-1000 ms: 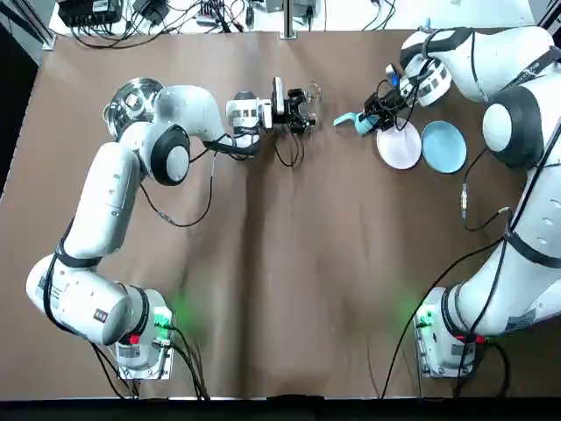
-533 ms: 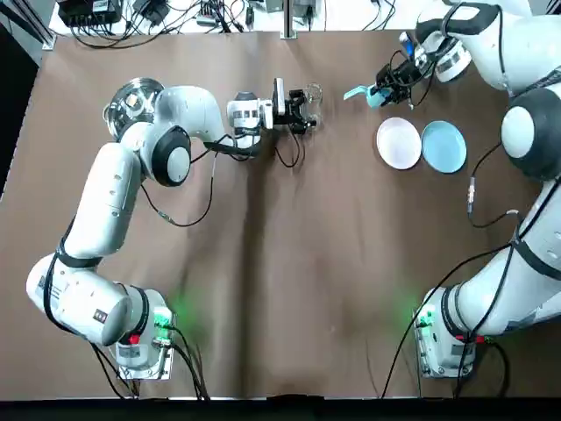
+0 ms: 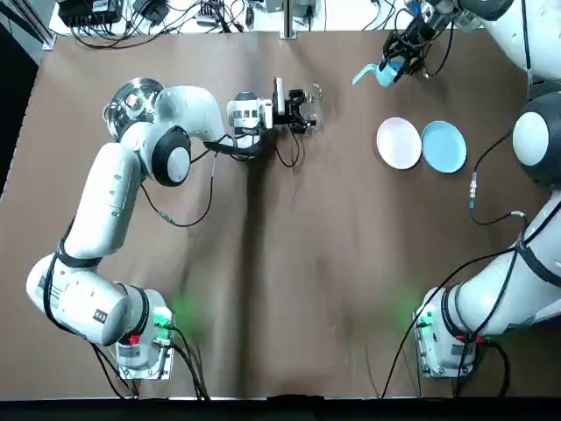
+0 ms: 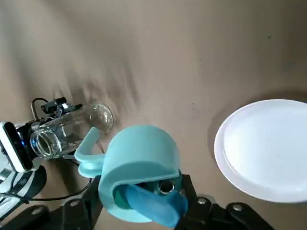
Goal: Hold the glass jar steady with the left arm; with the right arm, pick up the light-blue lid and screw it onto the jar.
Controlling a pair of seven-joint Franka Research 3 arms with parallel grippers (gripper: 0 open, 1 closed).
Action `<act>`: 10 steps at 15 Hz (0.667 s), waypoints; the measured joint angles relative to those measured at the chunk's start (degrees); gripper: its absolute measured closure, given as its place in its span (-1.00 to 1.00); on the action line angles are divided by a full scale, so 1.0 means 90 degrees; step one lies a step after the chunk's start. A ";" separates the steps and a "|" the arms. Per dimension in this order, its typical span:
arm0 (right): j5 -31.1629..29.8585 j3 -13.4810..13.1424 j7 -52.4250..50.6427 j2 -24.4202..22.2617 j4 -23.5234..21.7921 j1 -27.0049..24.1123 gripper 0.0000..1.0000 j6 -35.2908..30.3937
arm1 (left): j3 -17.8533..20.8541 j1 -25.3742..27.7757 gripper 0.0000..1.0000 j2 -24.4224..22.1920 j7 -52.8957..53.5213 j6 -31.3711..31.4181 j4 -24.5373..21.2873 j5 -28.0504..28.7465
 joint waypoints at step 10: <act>-0.0425 0.0090 0.0361 -0.0014 0.0583 0.0569 -0.36 -0.0195 | 0.0001 0.0000 -0.82 0.0000 0.0000 0.0000 0.0000 0.0000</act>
